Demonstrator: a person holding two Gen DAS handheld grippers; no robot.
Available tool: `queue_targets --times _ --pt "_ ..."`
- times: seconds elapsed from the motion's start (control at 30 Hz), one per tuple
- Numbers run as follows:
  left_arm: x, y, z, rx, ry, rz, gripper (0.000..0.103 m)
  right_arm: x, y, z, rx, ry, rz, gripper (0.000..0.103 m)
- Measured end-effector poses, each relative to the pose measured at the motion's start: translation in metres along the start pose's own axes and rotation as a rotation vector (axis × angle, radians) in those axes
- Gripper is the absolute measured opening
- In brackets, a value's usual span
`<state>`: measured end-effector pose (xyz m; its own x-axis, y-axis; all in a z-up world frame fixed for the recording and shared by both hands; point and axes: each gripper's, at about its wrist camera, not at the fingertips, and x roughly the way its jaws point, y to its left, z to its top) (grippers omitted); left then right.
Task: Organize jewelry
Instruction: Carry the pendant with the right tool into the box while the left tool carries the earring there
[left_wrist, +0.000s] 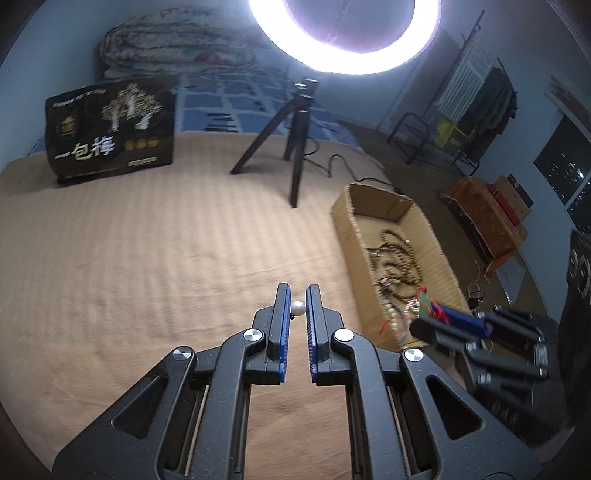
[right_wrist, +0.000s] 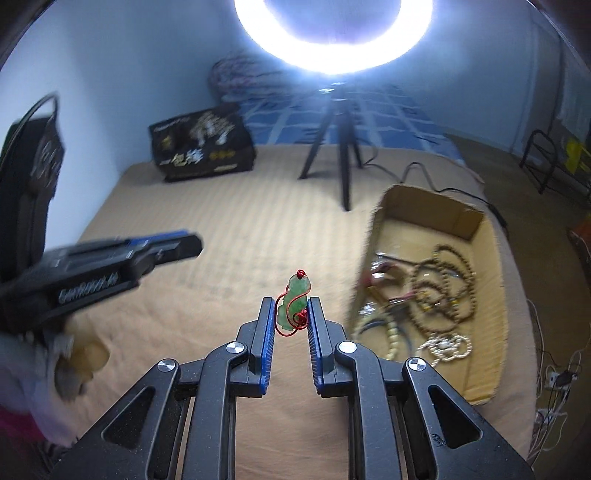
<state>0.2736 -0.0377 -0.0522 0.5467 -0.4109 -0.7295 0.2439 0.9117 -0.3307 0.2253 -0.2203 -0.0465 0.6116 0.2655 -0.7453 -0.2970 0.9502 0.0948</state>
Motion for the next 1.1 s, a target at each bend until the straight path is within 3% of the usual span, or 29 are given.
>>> queue_targets --times 0.3,0.63,1.1 --pt "0.018 -0.048 0.004 0.057 -0.007 -0.049 0.007 -0.004 -0.054 0.018 0.076 -0.015 -0.065 0.015" --pt "0.043 -0.085 0.001 0.105 0.014 -0.073 0.007 0.006 -0.102 0.013 0.15 0.015 -0.129 0.015" --pt "0.064 -0.116 -0.014 0.154 0.058 -0.087 0.007 0.017 -0.12 0.005 0.176 0.054 -0.158 0.015"
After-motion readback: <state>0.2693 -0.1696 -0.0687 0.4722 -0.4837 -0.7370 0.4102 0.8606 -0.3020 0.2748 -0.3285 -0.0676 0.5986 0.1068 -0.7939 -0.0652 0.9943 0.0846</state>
